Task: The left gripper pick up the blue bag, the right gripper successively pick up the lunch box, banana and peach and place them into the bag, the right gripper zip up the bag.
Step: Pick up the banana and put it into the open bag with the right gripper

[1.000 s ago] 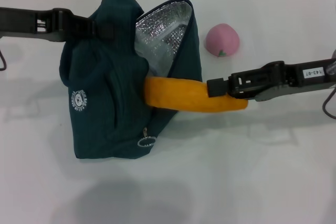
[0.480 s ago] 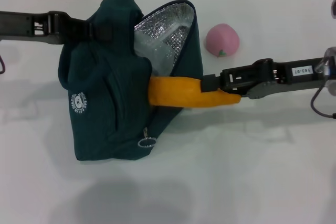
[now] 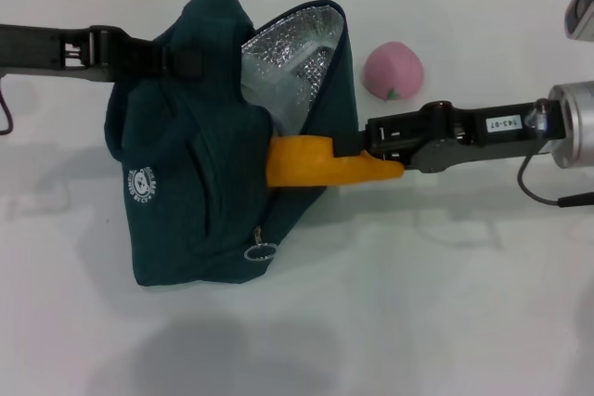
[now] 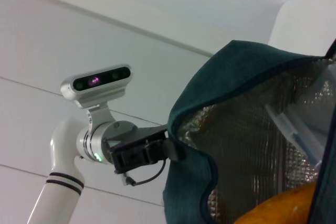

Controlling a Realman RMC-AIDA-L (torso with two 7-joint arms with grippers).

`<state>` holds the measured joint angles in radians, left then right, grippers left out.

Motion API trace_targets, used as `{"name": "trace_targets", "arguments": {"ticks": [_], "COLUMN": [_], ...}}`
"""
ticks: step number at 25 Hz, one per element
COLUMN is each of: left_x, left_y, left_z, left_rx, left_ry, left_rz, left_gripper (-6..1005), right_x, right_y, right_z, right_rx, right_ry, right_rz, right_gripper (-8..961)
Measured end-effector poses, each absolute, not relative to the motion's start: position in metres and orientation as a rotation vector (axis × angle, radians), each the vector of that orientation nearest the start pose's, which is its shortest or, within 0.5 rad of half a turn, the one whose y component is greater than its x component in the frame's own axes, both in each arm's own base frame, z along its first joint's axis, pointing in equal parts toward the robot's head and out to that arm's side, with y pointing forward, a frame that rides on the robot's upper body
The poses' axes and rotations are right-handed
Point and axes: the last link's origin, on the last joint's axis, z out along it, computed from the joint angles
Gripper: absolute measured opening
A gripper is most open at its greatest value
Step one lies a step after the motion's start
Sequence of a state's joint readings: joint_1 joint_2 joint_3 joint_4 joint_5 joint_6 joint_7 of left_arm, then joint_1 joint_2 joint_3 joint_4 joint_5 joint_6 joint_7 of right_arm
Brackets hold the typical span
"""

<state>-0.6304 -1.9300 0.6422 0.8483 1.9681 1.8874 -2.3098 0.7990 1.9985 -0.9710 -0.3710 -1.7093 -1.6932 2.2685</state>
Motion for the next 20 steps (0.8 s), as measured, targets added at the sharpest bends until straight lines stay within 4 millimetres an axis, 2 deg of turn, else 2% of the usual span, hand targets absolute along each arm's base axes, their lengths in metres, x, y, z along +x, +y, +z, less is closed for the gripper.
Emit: {"name": "trace_targets", "arguments": {"ticks": [13,20], "left_x": [-0.215,-0.215], "left_y": [0.346,0.346], "left_z": [0.093,0.093], "left_rx": [-2.718,-2.718], "left_ry": [-1.477,-1.466], "left_rz": [-0.802,-0.806], "left_gripper": [36,36], "right_x": [0.148,0.145], "right_y": [0.364,0.369], "right_z": [-0.027,-0.027], "right_rx": [-2.793,-2.764], "right_ry": [1.847,1.844], "right_rz": [0.973,1.001], "right_gripper": [422,419]}}
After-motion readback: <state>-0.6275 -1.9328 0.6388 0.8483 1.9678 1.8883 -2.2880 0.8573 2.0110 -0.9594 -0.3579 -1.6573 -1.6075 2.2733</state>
